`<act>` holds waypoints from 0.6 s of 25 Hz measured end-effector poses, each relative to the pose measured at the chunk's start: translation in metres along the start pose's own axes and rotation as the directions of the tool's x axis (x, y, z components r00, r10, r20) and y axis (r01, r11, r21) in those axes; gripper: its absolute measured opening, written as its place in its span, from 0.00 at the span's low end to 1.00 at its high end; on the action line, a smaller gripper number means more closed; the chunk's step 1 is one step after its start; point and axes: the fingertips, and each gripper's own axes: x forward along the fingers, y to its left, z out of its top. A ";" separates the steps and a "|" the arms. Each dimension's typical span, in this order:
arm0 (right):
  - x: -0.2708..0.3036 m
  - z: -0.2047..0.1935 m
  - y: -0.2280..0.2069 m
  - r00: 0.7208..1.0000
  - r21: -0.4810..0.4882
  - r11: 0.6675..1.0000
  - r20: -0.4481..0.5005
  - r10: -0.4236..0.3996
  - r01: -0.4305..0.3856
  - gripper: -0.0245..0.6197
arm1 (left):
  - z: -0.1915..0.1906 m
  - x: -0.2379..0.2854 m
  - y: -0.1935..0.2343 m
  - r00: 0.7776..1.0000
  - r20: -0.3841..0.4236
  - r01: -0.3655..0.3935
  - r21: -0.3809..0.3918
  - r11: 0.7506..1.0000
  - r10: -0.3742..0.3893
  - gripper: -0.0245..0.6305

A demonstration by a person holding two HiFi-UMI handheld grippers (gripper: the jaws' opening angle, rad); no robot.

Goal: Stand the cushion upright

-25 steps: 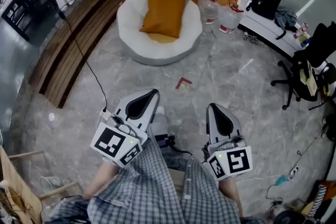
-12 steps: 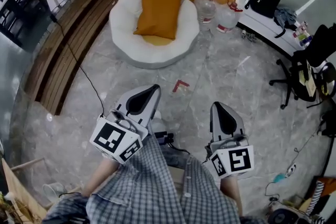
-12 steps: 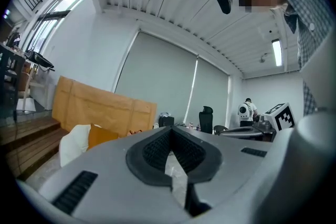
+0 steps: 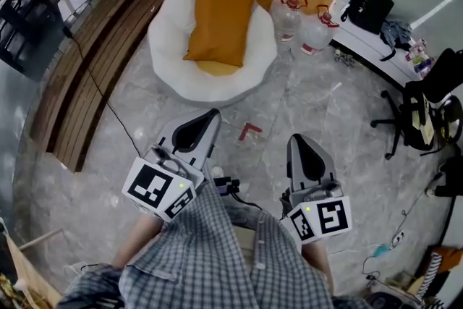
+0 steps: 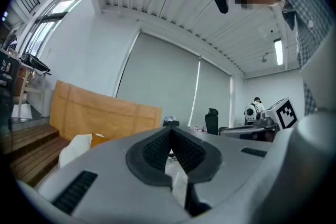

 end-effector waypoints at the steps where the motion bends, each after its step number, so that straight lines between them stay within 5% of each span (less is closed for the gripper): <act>1: 0.010 0.004 -0.001 1.000 0.003 1.000 0.005 -0.001 0.001 0.05 | 0.003 0.004 0.009 1.000 0.003 -0.002 0.001 1.000 0.002 0.05; 15: 0.090 0.012 -0.008 1.000 0.013 1.000 0.010 0.004 -0.004 0.05 | 0.011 0.032 0.083 0.999 -0.002 -0.042 0.006 0.999 0.042 0.05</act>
